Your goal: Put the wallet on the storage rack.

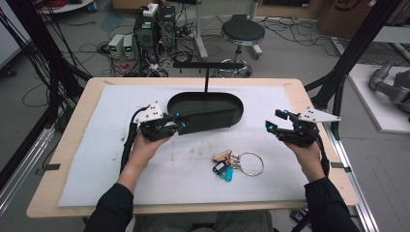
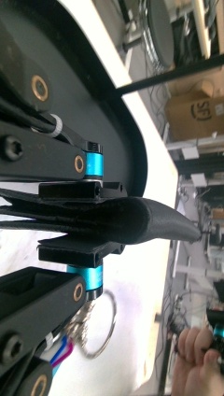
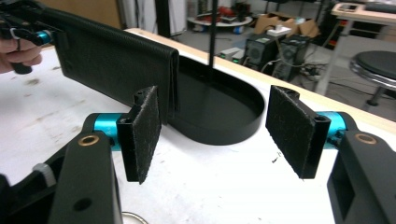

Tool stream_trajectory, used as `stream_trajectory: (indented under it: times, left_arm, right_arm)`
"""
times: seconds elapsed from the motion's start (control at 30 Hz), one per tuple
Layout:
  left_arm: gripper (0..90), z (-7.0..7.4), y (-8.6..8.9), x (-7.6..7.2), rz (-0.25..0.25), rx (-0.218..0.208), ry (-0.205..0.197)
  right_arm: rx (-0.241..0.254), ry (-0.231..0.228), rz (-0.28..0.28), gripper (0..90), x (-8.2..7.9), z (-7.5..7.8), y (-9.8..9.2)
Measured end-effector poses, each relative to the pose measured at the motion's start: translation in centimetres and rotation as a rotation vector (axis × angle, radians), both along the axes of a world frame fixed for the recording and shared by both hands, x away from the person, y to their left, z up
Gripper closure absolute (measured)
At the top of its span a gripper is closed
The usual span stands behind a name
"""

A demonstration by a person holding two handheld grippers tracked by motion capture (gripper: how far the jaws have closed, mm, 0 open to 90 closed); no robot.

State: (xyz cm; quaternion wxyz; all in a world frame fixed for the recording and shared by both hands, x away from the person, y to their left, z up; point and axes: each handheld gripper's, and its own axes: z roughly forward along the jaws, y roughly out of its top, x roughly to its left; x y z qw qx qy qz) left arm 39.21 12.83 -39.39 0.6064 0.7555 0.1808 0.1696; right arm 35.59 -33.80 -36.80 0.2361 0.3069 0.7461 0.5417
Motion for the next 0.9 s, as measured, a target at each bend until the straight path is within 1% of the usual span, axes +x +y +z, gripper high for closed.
stream_trajectory:
  times: [0.17, 0.23, 0.33, 0.43, 0.53, 0.6, 0.63, 0.77, 0.83, 0.9]
  left_arm:
    - [74.6, 0.5, -0.6, 0.9, 0.050, -0.009, -0.014]
    - [74.6, 0.6, -0.7, 1.4, 0.069, -0.014, -0.024]
    - [74.6, 0.7, -1.0, 2.1, 0.094, -0.023, -0.031]
    - [74.6, 0.7, -1.4, 2.9, 0.111, -0.024, -0.034]
    - [74.6, 0.5, -1.7, 3.7, 0.130, -0.022, -0.028]
    - [74.6, 0.3, -2.0, 4.1, 0.145, -0.028, -0.043]
    - [74.6, 0.1, -2.1, 4.3, 0.153, -0.033, -0.045]
    - [74.6, -0.8, -2.3, 5.1, 0.179, -0.052, -0.031]
    - [74.6, -1.2, -2.4, 5.5, 0.192, -0.052, -0.034]
    - [74.6, -1.6, -2.6, 5.8, 0.207, -0.061, -0.034]
  right_arm:
    - [0.014, -0.006, -0.037, 36.3, 0.1, -0.2, -0.5]
    - [0.017, -0.004, -0.043, 36.3, 0.1, -0.3, -0.5]
    - [0.020, -0.003, -0.054, 36.7, 0.1, -0.4, -0.6]
    - [0.024, -0.003, -0.057, 37.4, 0.1, -0.4, -0.7]
    - [0.029, -0.005, -0.060, 37.4, 0.1, -0.4, -0.8]
    - [0.030, -0.005, -0.063, 37.4, 0.1, -0.5, -0.8]
    - [0.030, -0.004, -0.063, 37.4, 0.1, -0.5, -0.8]
    - [0.031, -0.007, -0.066, 37.8, 0.1, -0.5, -0.9]
    - [0.031, -0.006, -0.067, 38.1, 0.1, -0.5, -0.9]
    - [0.032, -0.007, -0.066, 38.2, 0.1, -0.5, -0.9]
